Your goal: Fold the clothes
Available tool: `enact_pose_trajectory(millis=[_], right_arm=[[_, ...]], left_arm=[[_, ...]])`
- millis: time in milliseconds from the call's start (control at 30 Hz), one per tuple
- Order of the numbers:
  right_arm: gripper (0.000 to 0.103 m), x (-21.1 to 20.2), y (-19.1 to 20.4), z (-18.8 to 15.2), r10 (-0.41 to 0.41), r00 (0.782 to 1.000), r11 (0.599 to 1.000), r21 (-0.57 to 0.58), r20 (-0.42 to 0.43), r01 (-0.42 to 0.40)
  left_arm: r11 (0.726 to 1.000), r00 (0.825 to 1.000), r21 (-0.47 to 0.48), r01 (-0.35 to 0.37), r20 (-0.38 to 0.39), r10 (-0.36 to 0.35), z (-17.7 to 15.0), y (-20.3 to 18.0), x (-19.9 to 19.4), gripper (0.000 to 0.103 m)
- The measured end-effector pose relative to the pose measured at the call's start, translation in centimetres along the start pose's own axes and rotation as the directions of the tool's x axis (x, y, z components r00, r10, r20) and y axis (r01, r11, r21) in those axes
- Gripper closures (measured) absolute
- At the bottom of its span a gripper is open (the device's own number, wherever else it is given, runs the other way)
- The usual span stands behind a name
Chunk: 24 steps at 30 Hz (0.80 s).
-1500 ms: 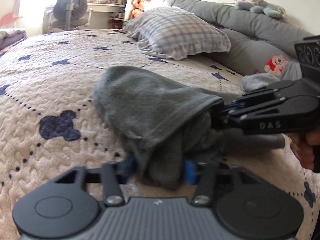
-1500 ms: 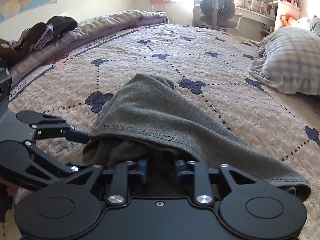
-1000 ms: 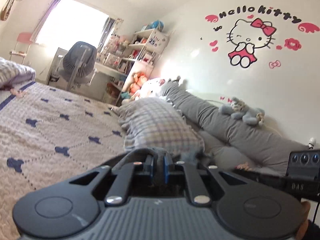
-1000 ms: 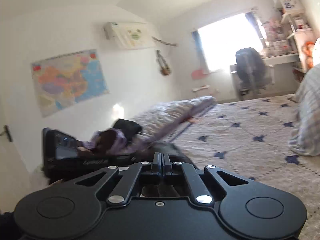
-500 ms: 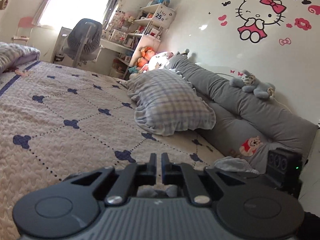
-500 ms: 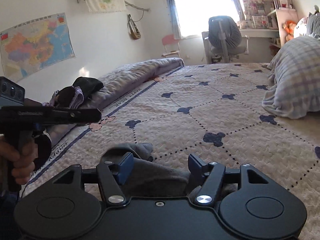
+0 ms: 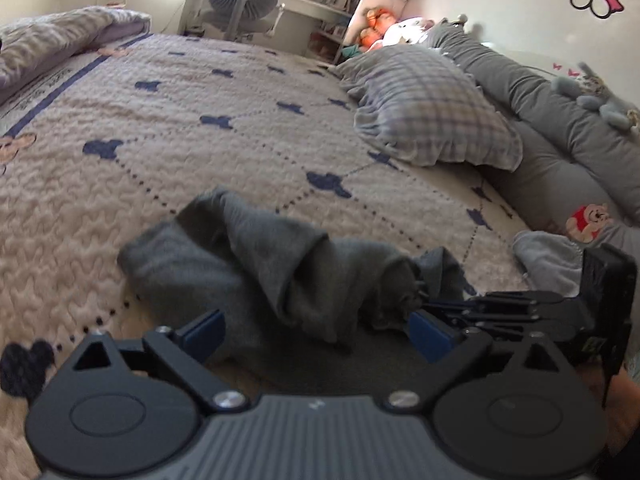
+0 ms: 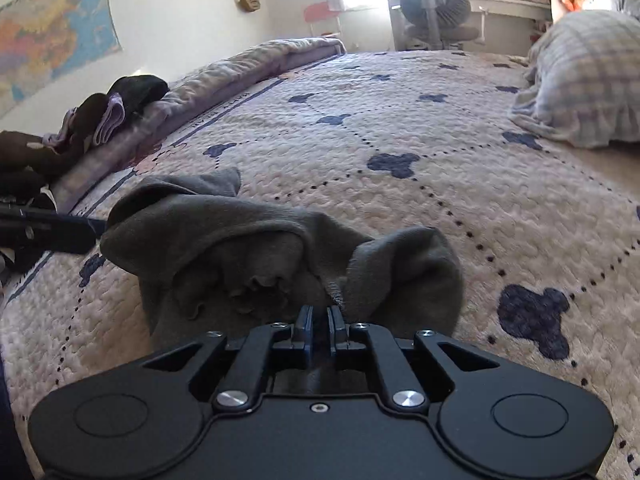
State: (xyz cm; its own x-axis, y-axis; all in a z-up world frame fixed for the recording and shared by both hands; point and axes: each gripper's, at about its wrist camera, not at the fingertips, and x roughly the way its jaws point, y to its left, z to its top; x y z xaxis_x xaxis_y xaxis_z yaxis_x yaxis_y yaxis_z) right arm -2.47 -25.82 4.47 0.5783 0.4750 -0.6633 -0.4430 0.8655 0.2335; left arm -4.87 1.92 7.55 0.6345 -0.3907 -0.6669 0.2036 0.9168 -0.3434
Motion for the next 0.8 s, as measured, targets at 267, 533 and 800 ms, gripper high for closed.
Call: enact_pose_trajectory(millis=[267, 533, 800], right_arm=[[0.035, -1.7, -2.8, -2.7, -0.107, 0.987, 0.994, -0.019, 0.121, 0.11], [0.093, -2.7, -1.7, -2.6, 0.055, 0.982, 0.998, -0.006, 0.182, -0.054], [0.094, -12.4, 0.9, 0.5, 0.134, 0.886, 0.991, -0.065, 0.445, -0.117]], left_arm=[[0.991, 0.993, -0.071, -0.112, -0.029, 0.111, 0.4, -2.4, 7.0, 0.001], [0.982, 0.99, -0.129, -0.14, 0.015, 0.144, 3.1, -1.7, 6.0, 0.077], [0.994, 0.939, 0.003, 0.106, 0.329, -0.101, 11.2, -5.5, -4.3, 0.081]])
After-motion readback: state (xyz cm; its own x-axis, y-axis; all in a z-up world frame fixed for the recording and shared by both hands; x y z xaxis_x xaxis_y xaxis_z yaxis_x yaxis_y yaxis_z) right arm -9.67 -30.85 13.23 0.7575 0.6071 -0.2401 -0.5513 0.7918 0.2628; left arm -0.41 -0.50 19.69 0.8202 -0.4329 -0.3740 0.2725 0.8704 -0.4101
